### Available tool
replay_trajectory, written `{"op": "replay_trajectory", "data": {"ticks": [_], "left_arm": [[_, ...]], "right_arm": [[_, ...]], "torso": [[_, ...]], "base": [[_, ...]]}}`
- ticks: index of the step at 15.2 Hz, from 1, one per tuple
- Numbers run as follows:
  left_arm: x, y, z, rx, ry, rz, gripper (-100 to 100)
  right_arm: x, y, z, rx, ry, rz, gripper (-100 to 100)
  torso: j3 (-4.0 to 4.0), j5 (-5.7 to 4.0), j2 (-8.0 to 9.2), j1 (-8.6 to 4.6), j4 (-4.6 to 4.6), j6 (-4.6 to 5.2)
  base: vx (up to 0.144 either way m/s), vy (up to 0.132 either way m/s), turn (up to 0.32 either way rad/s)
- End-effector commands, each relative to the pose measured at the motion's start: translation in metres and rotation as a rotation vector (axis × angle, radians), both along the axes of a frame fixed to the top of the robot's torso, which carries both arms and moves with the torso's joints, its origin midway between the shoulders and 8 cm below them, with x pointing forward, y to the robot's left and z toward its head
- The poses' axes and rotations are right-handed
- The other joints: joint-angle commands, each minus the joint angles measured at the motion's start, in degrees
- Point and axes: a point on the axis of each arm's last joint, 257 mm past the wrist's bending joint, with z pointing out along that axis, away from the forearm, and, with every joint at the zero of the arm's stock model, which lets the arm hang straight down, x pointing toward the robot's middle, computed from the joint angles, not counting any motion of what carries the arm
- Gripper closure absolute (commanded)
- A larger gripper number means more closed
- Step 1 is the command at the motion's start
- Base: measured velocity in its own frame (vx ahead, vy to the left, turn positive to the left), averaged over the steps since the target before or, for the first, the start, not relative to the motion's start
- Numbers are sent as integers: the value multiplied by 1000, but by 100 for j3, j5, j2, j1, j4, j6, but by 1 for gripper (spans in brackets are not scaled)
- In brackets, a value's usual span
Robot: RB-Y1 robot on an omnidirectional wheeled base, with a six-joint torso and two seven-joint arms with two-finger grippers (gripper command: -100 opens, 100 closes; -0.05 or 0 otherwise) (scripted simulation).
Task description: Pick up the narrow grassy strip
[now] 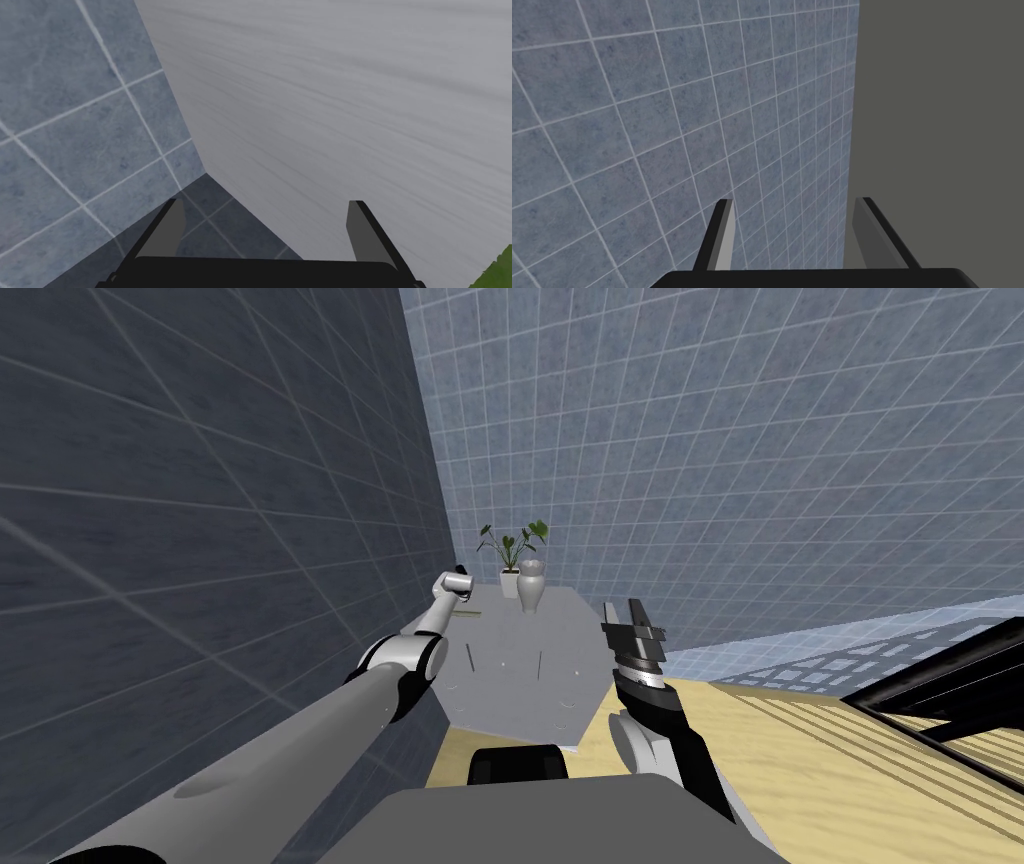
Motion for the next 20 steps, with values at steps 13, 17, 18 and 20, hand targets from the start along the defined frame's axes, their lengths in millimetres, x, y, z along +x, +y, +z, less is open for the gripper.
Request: {"op": "replay_trajectory", "data": {"ticks": [13, 17, 18, 20], "left_arm": [[-48, -29, -16, -19, 337, 17, -100], [-61, -35, -19, -21, 407, 18, -100], [-72, -41, -18, -22, 461, 18, -100], [-74, -40, -22, -21, 474, 20, -100]], "right_arm": [[0, 0, 0, 0, 0, 0, 0], [0, 0, 0, 0, 0, 0, 0], [0, 0, 0, 0, 0, 0, 0], [0, 0, 0, 0, 0, 0, 0]], "torso": [[1, 1, 2, 5, 0, -1], [1, 2, 2, 6, 0, -2], [1, 2, 3, 6, 0, -3], [1, 2, 2, 6, 0, -2]], "base": [[7, 3, -24], [5, 6, -18], [3, 4, -13], [5, 6, -19]]}}
